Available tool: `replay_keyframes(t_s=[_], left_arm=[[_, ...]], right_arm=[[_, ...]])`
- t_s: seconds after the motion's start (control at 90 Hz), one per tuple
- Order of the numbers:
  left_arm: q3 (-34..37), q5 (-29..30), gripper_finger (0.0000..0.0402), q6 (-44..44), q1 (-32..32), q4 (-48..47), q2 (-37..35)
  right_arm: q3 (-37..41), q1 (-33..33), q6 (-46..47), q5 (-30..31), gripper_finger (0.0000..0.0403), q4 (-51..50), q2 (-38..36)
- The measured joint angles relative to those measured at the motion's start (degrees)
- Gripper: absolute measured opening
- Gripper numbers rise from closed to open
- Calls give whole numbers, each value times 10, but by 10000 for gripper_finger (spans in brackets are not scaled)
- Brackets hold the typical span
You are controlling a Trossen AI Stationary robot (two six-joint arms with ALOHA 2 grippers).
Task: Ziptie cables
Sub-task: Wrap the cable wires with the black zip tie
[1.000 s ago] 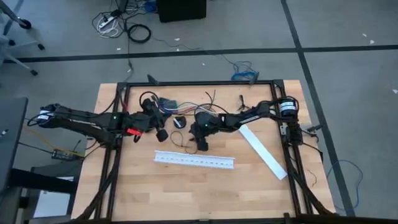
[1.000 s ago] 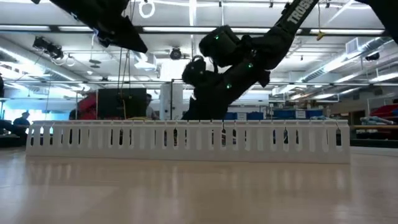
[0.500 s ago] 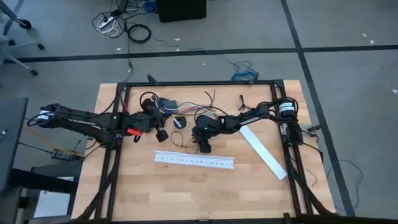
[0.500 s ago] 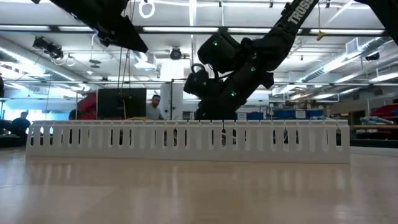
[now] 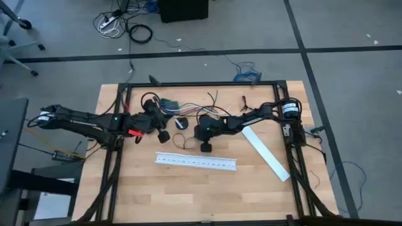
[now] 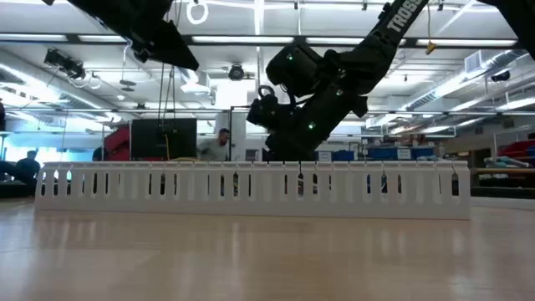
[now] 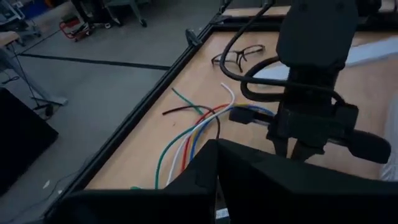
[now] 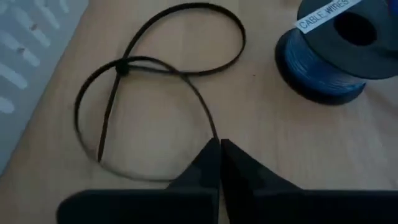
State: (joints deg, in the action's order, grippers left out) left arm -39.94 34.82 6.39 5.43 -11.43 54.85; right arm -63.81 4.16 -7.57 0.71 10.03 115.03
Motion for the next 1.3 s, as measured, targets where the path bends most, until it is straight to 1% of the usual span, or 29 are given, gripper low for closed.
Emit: replay_keyframes(t_s=[0.167,0.356,0.411,0.456,0.511,0.644,0.756,0.822,0.856,0.944,1.067,1.167,1.3], left_arm=[[0,-11,0,27,0,12,-1],[0,-21,0,29,0,12,-2],[0,-26,0,36,0,12,-2],[0,-41,0,63,-1,13,-2],[0,-93,0,117,-9,11,-8],[0,-284,0,205,-38,31,-17],[0,-419,0,286,-56,87,-17],[0,-478,0,335,-62,137,-8],[0,-497,0,357,-65,152,-3],[0,-504,2,403,-73,176,6],[0,-491,22,414,-80,171,18],[0,-490,57,417,-81,190,27],[0,-490,117,423,-81,201,29]], right_arm=[[0,-1,0,-24,0,1,-49],[0,-8,-10,-43,0,-25,-113],[0,-12,-20,-41,0,-39,-133],[0,-17,-29,-27,0,-54,-149],[0,-25,-45,-2,0,-69,-169],[0,-46,-88,65,0,-93,-213],[0,-62,-119,91,0,-99,-238],[0,-71,-136,92,0,-98,-250],[0,-76,-140,92,0,-96,-254],[0,-86,-156,92,0,-97,-260],[0,-101,-166,92,0,-94,-262],[0,-112,-171,92,0,-94,-262],[0,-125,-182,93,0,-94,-262]])
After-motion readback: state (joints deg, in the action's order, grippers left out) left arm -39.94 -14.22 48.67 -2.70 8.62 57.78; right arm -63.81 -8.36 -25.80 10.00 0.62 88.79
